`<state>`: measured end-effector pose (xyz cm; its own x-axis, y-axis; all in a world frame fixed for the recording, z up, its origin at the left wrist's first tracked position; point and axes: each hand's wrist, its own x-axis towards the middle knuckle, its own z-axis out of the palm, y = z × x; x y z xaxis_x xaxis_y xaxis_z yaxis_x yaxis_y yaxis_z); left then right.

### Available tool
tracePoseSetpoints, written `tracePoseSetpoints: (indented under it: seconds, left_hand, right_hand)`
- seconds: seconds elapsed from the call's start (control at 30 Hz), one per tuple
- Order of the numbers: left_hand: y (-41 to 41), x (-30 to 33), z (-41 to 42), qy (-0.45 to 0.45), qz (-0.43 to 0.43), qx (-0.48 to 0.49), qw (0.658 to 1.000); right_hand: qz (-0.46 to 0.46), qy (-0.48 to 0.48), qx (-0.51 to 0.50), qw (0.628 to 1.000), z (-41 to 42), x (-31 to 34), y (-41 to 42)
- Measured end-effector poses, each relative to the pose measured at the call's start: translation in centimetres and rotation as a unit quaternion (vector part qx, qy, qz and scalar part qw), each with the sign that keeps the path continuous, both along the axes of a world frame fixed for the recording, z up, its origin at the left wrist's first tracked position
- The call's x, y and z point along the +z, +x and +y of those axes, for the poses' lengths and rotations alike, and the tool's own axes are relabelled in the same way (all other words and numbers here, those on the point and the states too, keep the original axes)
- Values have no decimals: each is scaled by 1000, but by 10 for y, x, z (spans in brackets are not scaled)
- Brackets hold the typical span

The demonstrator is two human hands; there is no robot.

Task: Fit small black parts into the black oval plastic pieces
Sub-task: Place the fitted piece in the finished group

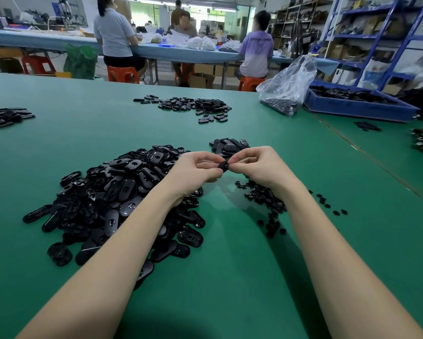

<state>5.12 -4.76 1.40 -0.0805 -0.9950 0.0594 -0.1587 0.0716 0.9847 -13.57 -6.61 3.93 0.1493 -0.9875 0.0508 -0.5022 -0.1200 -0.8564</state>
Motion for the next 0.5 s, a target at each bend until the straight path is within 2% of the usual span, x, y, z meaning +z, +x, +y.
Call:
tracePoseSetpoints:
  seconds: [0.3, 0.5]
  left_hand:
    - [-2, -1, 1, 1, -19, 0, 1000]
    - [-1, 0, 2, -17, -44, -8, 999]
  right_hand:
    - [58, -36, 0, 998, -1, 2, 0]
    - [50, -4, -43, 998, -1, 2, 1]
